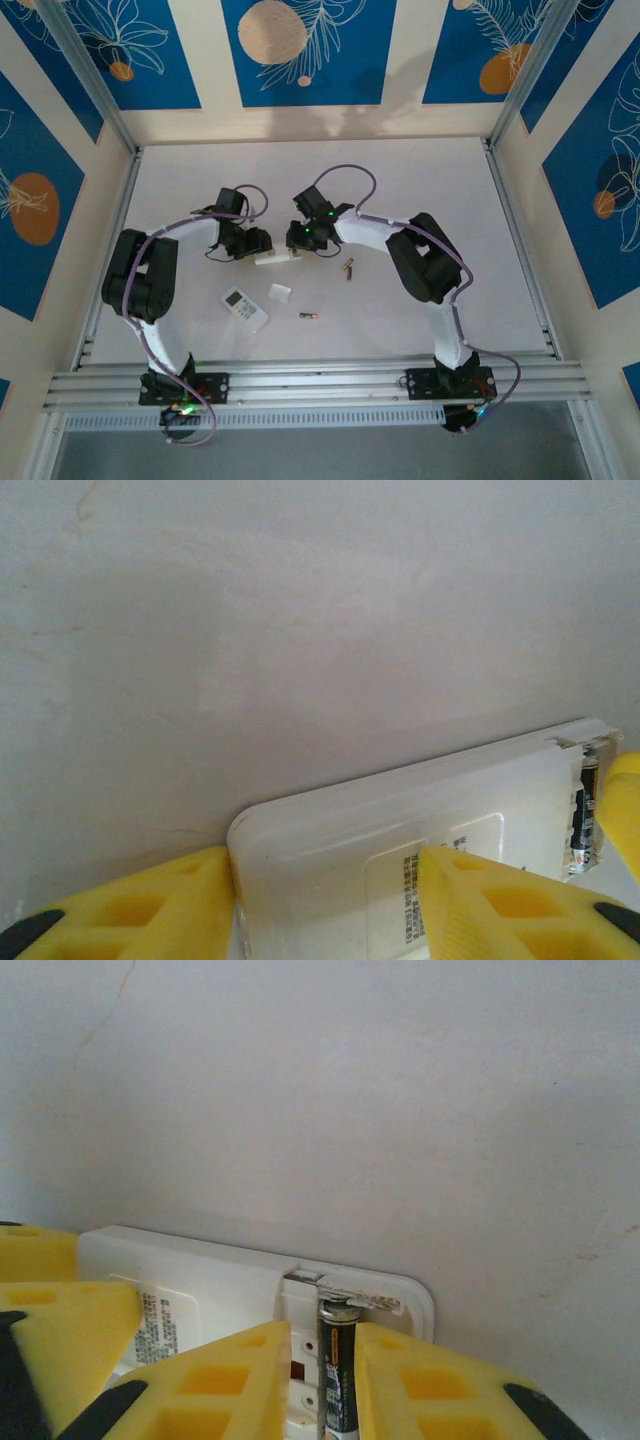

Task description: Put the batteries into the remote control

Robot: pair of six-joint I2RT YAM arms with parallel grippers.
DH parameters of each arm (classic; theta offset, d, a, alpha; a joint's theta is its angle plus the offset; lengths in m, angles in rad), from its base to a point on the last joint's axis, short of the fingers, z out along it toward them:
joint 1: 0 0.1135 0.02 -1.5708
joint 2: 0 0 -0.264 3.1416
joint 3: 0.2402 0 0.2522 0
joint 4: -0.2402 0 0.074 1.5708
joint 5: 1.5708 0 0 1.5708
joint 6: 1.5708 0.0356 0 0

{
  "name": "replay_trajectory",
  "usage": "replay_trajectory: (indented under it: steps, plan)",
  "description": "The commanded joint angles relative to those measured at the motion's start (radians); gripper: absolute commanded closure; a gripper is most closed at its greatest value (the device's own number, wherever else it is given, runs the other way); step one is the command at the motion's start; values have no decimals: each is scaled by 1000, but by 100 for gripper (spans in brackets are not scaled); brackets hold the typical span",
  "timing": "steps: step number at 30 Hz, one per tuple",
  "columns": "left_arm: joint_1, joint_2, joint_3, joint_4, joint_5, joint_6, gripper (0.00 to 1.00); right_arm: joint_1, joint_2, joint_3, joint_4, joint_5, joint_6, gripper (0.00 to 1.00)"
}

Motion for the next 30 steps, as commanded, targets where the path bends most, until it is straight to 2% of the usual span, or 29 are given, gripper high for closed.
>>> replay_trajectory:
  steps: [1, 14, 19, 23, 26, 30]
  plan:
    - [-22, 26, 4, 17, 87, -8, 50, -2, -55, 21, -44, -2, -15, 77]
    - [-22, 18, 1, 11, 80, -8, 49, -1, -23, 18, -68, -39, 19, 82]
    - [-21, -16, 6, 3, 65, 1, 36, -8, -124, 19, -115, -4, -3, 80]
    - [-21, -67, 22, -26, 38, 10, 25, -28, -276, -89, -150, 122, 21, 74]
    - [-21, -120, 38, -52, 20, 16, 18, -70, -388, -196, -217, 211, 96, 71]
    - [-22, -202, 54, -95, -3, 42, 9, -153, -467, -316, -273, 189, 135, 70]
